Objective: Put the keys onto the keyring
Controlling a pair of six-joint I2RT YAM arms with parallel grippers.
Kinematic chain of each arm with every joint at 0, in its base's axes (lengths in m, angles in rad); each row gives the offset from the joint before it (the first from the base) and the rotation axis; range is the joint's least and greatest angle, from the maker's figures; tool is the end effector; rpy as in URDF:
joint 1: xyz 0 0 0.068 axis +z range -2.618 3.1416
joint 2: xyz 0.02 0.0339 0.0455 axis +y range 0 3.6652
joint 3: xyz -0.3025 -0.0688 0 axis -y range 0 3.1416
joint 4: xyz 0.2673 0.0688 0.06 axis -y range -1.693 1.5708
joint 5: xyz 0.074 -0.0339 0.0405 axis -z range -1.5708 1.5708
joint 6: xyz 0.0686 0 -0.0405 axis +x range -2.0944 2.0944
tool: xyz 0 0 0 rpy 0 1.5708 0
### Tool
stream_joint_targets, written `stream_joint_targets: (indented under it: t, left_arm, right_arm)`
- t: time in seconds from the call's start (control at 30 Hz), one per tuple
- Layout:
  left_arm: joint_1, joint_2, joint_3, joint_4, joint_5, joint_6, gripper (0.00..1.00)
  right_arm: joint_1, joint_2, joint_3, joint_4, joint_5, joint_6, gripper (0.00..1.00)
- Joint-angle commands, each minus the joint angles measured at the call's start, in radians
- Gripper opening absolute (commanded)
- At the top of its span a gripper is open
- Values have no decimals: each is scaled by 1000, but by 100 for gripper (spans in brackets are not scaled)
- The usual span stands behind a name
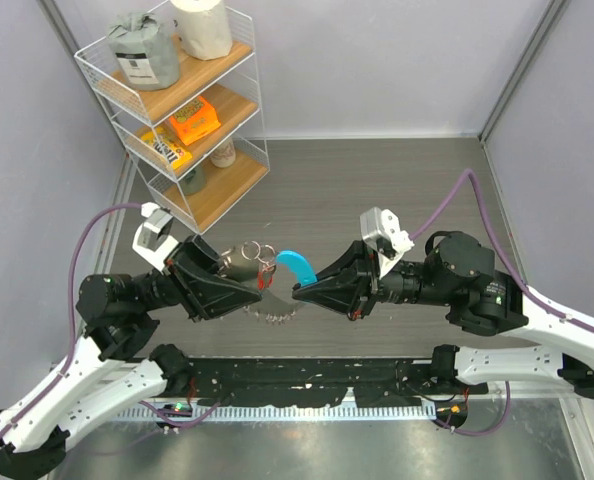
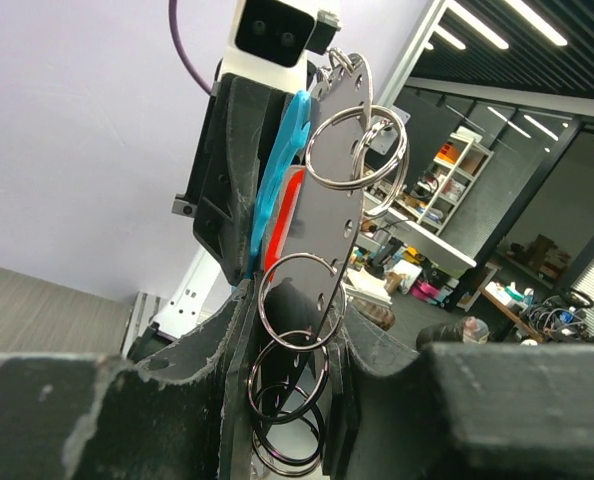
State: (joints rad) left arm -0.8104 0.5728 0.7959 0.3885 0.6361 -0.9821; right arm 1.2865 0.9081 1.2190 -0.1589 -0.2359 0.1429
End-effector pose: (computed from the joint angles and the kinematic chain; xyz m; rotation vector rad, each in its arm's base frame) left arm 0.0525 -0.1143 0.4693 0.6004 1.1575 -1.8810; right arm 0.0433 0.2052 0.5122 -1.0198 1.1889 1.3234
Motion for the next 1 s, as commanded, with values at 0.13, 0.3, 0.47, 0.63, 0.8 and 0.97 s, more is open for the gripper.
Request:
stream_joint_targets:
  t: [0.13,0.3,0.47,0.63,0.8,0.97]
  left_arm:
    - [1,-66,9,-103,-79,77,43]
    - [-1,-145,45,-293,-186,216,67]
    - [1,-214,58,-431,-305,324,75]
    - [1,-226,34,-427,-302,347,75]
    - [1,-209,-10,-338,-245,349,74]
    - [1,-192,-43,-255,-184,350,74]
  right_arm:
    - [2,-52,-48,153,82,26,6]
    - [2,-104,-87,203,179,64,6]
    - [2,-149,-167,304,341,99,6]
    - [2,-144,-231,455,446,126,6]
    - [2,-92,-234,606,544,178,6]
    - [2,-19,-231,712,635,227,6]
